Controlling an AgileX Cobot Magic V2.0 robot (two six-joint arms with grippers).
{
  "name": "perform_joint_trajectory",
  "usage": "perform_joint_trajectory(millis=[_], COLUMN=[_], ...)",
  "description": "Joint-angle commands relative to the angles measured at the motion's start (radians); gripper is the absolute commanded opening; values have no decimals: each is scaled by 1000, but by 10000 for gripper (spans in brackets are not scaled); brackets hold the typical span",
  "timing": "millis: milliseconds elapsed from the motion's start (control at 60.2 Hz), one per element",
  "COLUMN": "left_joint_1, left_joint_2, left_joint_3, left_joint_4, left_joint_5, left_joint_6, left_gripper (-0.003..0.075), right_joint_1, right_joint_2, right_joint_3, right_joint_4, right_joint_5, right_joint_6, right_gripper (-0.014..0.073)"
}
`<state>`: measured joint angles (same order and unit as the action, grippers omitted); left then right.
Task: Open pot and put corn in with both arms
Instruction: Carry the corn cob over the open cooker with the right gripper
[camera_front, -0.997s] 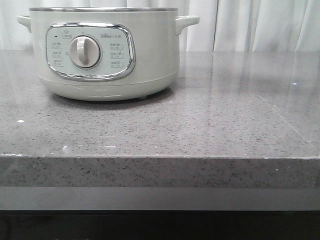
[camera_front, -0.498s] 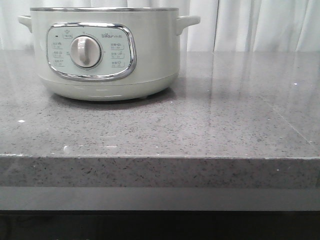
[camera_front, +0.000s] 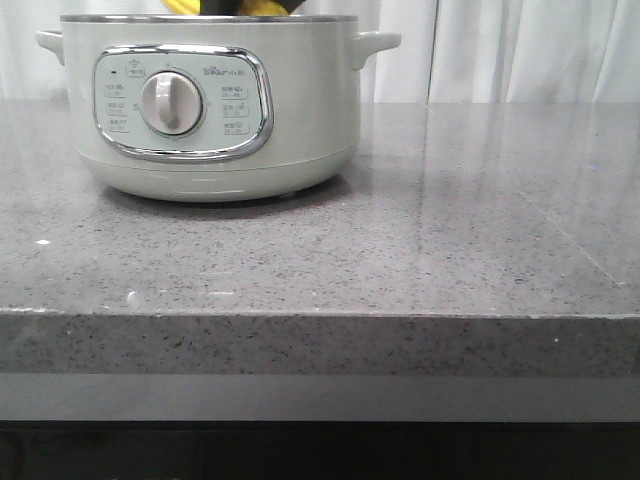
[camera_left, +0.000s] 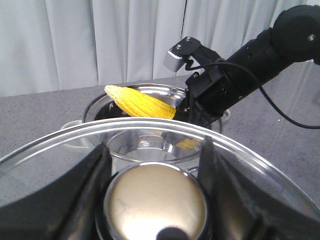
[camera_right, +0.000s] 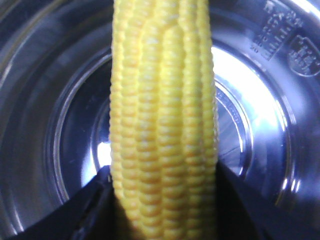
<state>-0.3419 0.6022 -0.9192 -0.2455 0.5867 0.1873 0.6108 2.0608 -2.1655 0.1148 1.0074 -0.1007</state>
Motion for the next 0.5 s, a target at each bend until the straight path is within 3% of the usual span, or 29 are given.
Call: perform_joint_trajectory(millis=[0,116,349,482], left_joint_1=[0,0,0,0], left_joint_2=[-3,-3,-3,-3], left_joint_3=[-38,-38,-38,-38], left_joint_4=[-18,-18,-18,-18], left_joint_5=[-153,-153,-153,-153], left_joint_6=[-8,-8,-8,-8], left_gripper=[189,189,189,189], right_joint_1=[-4,-4,-5,-5], right_joint_2=[-59,-59,-59,-59], right_joint_3=[-37,-37,-37,-37], right_joint_4=[-8,-8,-8,-8], right_joint_5=[-45,-39,-35,-41], right_joint_6=[-13,-13,-13,-13], right_gripper=[259,269,478,489])
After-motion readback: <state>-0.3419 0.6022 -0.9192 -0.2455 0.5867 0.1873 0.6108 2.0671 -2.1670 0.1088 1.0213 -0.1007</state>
